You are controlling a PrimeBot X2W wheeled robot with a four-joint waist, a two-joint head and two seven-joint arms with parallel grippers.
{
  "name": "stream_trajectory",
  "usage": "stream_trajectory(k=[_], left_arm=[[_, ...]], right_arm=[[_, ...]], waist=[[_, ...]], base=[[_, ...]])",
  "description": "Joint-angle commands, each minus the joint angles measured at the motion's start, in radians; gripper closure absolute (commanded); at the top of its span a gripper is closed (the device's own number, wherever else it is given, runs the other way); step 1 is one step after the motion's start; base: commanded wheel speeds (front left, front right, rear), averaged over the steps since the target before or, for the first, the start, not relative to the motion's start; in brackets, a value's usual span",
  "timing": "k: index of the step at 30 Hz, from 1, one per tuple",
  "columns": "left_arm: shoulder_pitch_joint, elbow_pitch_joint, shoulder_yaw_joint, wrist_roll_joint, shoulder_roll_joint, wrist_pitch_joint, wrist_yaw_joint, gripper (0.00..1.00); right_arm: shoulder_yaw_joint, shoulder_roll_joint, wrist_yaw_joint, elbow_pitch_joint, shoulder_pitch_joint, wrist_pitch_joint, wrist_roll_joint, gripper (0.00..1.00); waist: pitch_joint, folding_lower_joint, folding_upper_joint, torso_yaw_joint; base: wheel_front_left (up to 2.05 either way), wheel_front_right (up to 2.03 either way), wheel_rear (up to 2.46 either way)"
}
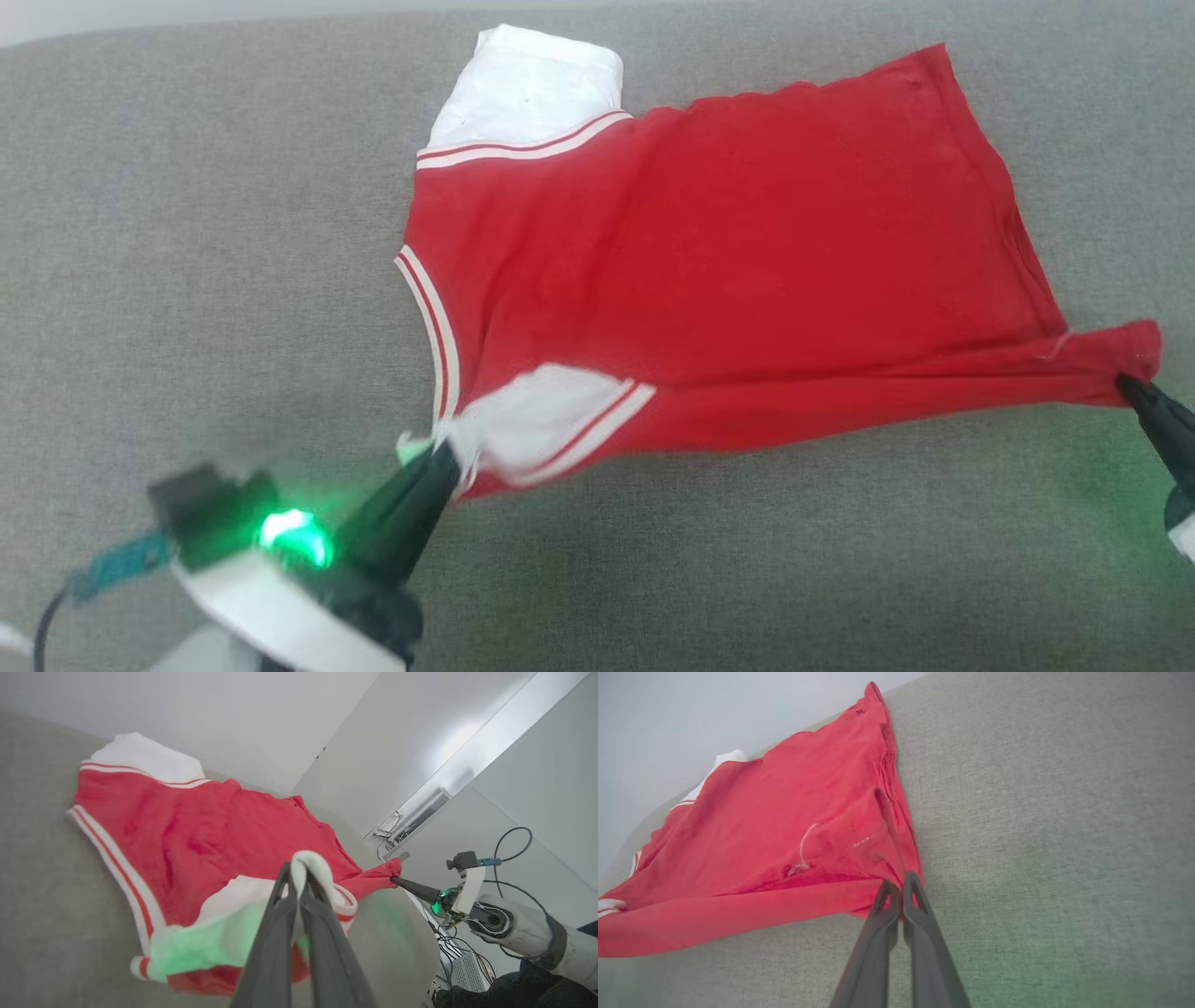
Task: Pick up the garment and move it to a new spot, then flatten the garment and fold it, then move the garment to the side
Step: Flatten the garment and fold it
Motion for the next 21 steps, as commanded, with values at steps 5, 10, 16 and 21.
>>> stream_trajectory(k=[5,10,16,21], left_arm=[[-0.221,0.072,-0.079,-0.05,0.012,0.015,0.001,1.0],[-0.397,0.185,-0.101,-0.132,-0.008,0.005,0.001,1.0],[-0.521,0.365,-0.115,-0.148,-0.052,-0.004,0.001,1.0],[-0.561,0.488,-0.104,-0.128,-0.091,-0.004,0.001,1.0]], right_arm=[[-0.042,0.04,-0.002,0.009,-0.076,0.056,-0.009,1.0],[-0.044,0.093,-0.002,0.082,-0.187,0.114,-0.052,1.0],[-0.025,0.152,-0.002,0.175,-0.291,0.138,-0.125,1.0],[0.0,0.19,-0.002,0.241,-0.362,0.141,-0.164,1.0]], waist=[[0.004,0.0,0.0,-0.009],[0.017,0.0,0.0,-0.02],[0.05,0.0,0.0,-0.024],[0.086,0.0,0.0,-0.026]], base=[[0.0,0.0,0.0],[0.0,0.0,0.0],[0.0,0.0,0.0],[0.0,0.0,0.0]])
